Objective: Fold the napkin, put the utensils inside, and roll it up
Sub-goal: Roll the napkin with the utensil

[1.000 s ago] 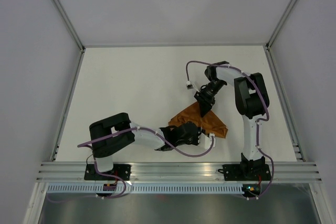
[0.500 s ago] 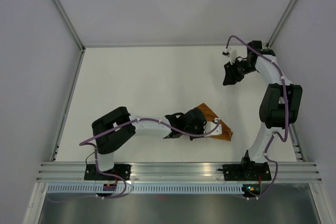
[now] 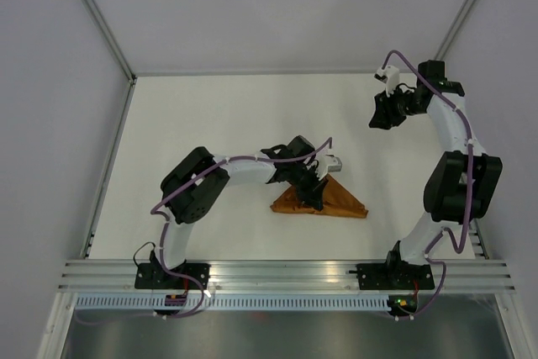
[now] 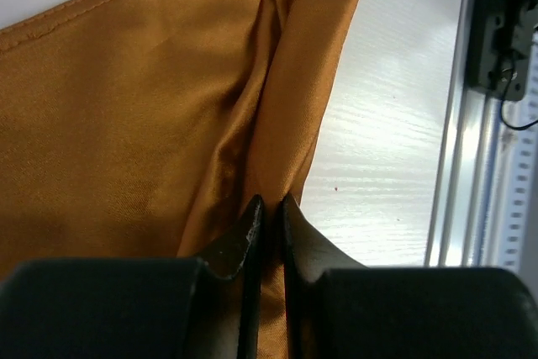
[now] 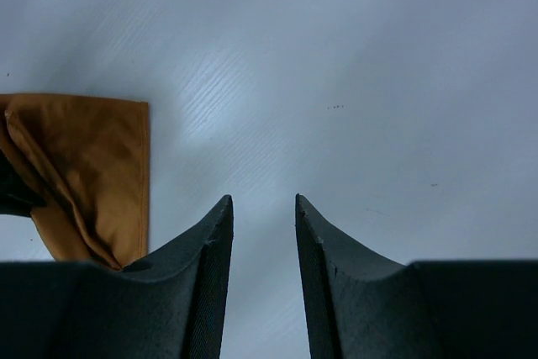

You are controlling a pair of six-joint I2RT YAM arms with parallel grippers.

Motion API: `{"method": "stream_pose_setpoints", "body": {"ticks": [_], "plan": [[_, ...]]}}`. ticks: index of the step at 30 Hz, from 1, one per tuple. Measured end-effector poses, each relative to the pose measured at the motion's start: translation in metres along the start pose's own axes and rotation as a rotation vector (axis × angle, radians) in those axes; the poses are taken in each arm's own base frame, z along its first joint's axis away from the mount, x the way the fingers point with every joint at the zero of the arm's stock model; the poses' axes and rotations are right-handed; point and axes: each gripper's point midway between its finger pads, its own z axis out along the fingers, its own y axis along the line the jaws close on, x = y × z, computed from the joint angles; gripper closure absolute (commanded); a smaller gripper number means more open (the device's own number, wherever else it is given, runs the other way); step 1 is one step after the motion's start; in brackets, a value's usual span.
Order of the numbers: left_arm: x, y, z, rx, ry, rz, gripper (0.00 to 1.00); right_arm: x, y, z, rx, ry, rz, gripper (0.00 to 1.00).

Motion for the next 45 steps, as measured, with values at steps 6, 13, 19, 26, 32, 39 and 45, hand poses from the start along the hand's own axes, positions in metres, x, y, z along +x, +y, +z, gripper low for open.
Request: {"method": "stream_pose_setpoints", "body": {"ticks": [6, 13, 19, 26, 32, 39, 45], "plan": [[0.01, 0.006, -0.009, 0.1, 0.013, -0.209, 0.98, 0.0, 0.037, -0.022, -0.004, -0.019, -0.095, 0.6], [0.012, 0.013, -0.01, 0.177, 0.02, -0.369, 0.98, 0.013, 0.131, -0.027, -0.122, -0.004, -0.32, 0.6], [0.015, 0.019, -0.014, 0.201, 0.025, -0.467, 0.98, 0.067, 0.201, 0.001, -0.305, 0.108, -0.459, 0.62], [0.017, 0.027, -0.017, 0.205, 0.032, -0.532, 0.98, 0.123, 0.225, 0.014, -0.375, 0.212, -0.552, 0.61], [0.02, 0.037, -0.016, 0.222, 0.042, -0.588, 0.98, 0.154, 0.243, 0.034, -0.362, 0.247, -0.695, 0.59], [0.021, 0.037, -0.017, 0.229, 0.05, -0.606, 0.98, 0.168, 0.252, 0.061, -0.32, 0.259, -0.802, 0.59], [0.022, 0.038, -0.018, 0.23, 0.054, -0.615, 0.98, 0.161, 0.251, 0.08, -0.244, 0.211, -0.862, 0.59]]}}
